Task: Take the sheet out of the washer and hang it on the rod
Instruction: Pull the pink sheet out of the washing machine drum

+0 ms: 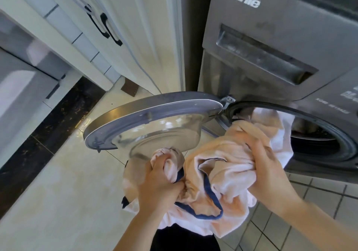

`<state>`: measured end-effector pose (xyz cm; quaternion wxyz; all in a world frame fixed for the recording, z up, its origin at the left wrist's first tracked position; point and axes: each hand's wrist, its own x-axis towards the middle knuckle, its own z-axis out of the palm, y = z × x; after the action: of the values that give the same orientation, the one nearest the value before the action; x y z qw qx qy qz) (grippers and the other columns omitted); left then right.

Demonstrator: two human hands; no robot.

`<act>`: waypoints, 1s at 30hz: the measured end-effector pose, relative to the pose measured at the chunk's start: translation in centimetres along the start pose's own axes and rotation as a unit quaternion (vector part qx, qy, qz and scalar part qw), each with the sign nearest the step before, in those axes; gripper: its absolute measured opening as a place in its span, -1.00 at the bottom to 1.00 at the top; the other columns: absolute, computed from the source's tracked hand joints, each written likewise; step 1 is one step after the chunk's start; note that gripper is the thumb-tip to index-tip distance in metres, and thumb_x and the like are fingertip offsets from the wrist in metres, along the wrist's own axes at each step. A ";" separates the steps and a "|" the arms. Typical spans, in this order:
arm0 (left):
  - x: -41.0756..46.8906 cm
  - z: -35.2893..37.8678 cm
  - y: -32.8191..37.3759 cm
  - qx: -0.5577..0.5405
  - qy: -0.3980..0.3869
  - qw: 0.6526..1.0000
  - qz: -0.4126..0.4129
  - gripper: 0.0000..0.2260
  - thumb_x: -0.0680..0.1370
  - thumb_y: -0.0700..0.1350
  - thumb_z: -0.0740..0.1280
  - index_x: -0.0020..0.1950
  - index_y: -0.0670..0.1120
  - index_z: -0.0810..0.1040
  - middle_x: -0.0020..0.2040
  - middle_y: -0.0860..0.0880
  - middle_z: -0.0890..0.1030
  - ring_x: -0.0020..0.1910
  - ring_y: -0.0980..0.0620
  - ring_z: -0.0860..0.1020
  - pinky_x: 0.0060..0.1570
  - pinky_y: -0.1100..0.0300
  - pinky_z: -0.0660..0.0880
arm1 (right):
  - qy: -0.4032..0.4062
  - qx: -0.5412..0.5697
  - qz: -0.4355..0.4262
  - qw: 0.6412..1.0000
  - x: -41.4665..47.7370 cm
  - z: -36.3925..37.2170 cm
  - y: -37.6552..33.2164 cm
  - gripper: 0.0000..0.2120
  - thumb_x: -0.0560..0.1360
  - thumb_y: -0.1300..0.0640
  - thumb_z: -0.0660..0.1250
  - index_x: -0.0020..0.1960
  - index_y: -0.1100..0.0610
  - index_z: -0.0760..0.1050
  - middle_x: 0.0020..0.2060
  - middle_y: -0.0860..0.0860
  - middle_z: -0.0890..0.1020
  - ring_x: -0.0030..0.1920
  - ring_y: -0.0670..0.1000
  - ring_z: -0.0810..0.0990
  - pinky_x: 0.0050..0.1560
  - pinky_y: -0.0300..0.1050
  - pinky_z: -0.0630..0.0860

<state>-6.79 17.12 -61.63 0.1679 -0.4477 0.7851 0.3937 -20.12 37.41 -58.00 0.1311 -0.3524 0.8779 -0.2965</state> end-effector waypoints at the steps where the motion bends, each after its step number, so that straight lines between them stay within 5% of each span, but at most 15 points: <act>1: 0.0 -0.3 0.5 -0.008 -0.003 1.000 -0.001 -0.33 0.30 0.08 0.51 0.35 0.21 0.29 0.18 0.13 0.34 -0.01 0.06 0.43 -0.06 0.18 0.40 | -0.014 -0.010 -0.056 0.998 -0.1 0.2 0.2 -0.52 0.37 0.16 0.25 0.27 -0.07 0.32 -0.05 -0.05 0.40 -0.04 0.04 0.45 0.02 0.05 0.49; 4: -0.2 -1.6 2.7 -0.011 -0.004 1.000 0.007 -0.36 0.31 0.02 0.50 0.32 0.22 0.33 0.17 0.13 0.34 -0.05 0.12 0.36 -0.16 0.23 0.34 | -0.028 -0.158 -0.203 0.966 -0.9 0.7 0.5 -0.31 0.32 0.33 0.29 0.39 -0.10 0.34 -0.09 0.03 0.37 -0.10 0.08 0.41 0.05 0.04 0.44; 6: -0.7 -2.5 4.2 0.004 -0.002 1.000 0.028 -0.40 0.31 0.02 0.49 0.28 0.27 0.33 0.19 0.14 0.35 -0.16 0.20 0.36 -0.29 0.35 0.25 | -0.046 -0.205 -0.209 0.955 -0.6 0.5 1.6 -0.43 0.30 0.31 0.41 0.25 -0.08 0.49 -0.09 0.07 0.47 -0.11 0.12 0.46 -0.01 0.07 0.47; 10: -2.6 -3.9 6.9 0.037 0.015 0.994 0.104 -0.40 0.34 0.07 0.49 0.28 0.31 0.29 0.25 0.22 0.32 -0.17 0.28 0.31 -0.27 0.41 0.21 | -0.130 -0.275 -0.110 0.946 0.7 -0.6 2.1 -0.71 0.26 0.07 0.53 -0.03 -0.02 0.62 -0.05 0.06 0.60 -0.14 0.17 0.59 -0.07 0.12 0.52; 14: -4.2 -4.3 9.5 0.085 0.072 0.977 0.184 -0.36 0.36 0.07 0.48 0.34 0.32 0.24 0.37 0.20 0.22 0.00 0.14 0.37 -0.12 0.23 0.33 | -0.158 -0.256 -0.026 0.953 1.6 -1.2 1.1 -0.79 0.41 0.02 0.22 -0.15 -0.02 0.63 -0.09 0.00 0.64 -0.12 0.16 0.63 -0.08 0.13 0.54; 17: -3.6 -4.0 10.0 0.128 0.096 0.968 0.191 -0.33 0.36 0.07 0.48 0.36 0.29 0.21 0.42 0.14 0.19 0.13 0.01 0.49 -0.08 0.16 0.45 | -0.174 -0.217 0.030 0.960 2.6 -2.9 1.2 -0.69 0.50 0.02 0.07 0.04 -0.11 0.56 0.02 -0.12 0.60 0.01 0.00 0.60 0.00 -0.08 0.54; 19: -2.9 -4.0 9.5 0.157 0.108 0.967 0.171 -0.32 0.37 0.07 0.48 0.38 0.26 0.20 0.45 0.10 0.16 0.14 -0.05 0.51 -0.03 0.08 0.51 | -0.179 -0.058 0.108 0.976 2.8 -5.6 1.0 -0.67 0.49 0.17 0.23 0.17 -0.17 0.46 0.01 -0.23 0.51 0.08 -0.07 0.52 0.04 -0.26 0.45; 21: -2.5 -3.9 9.2 0.188 0.124 0.961 0.162 -0.31 0.37 0.10 0.47 0.40 0.23 0.19 0.48 0.07 0.12 0.13 -0.08 0.52 -0.02 0.03 0.52 | -0.136 0.056 0.171 0.974 2.6 -7.8 0.3 -0.39 0.38 0.34 0.37 0.19 -0.25 0.31 -0.05 -0.26 0.47 0.11 0.02 0.49 0.04 -0.17 0.47; 23: -2.6 -3.4 9.3 0.199 0.139 0.956 0.167 -0.31 0.38 0.14 0.45 0.41 0.22 0.19 0.50 0.06 0.09 0.13 -0.09 0.52 -0.01 0.02 0.51 | -0.097 0.064 0.200 0.973 2.5 -8.3 -0.4 -0.37 0.36 0.31 0.33 0.18 -0.28 0.22 -0.12 -0.19 0.48 0.08 0.07 0.43 0.04 -0.04 0.51; 26: -3.1 -2.3 10.1 0.181 0.132 0.958 0.178 -0.32 0.37 0.13 0.44 0.40 0.24 0.18 0.50 0.06 0.09 0.15 -0.09 0.52 -0.05 0.05 0.49 | -0.090 -0.049 0.167 0.981 2.7 -6.3 -2.0 -0.54 0.44 0.20 0.26 0.25 -0.16 0.25 -0.02 -0.12 0.44 0.02 -0.12 0.30 -0.03 -0.45 0.35; 30: -3.4 -2.0 9.9 0.110 0.090 0.977 0.156 -0.31 0.30 0.02 0.46 0.35 0.28 0.25 0.41 0.11 0.19 0.08 -0.08 0.53 -0.10 0.06 0.51 | -0.086 -0.150 0.066 0.983 2.0 -2.8 -3.7 -0.47 0.28 0.27 0.39 0.24 0.08 0.43 -0.04 0.02 0.61 0.01 0.11 0.59 0.03 -0.03 0.50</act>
<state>-13.04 20.41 -53.65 0.0812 -0.3316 0.8959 0.2843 -20.78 35.08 -53.55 0.1714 -0.3340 0.9189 -0.1208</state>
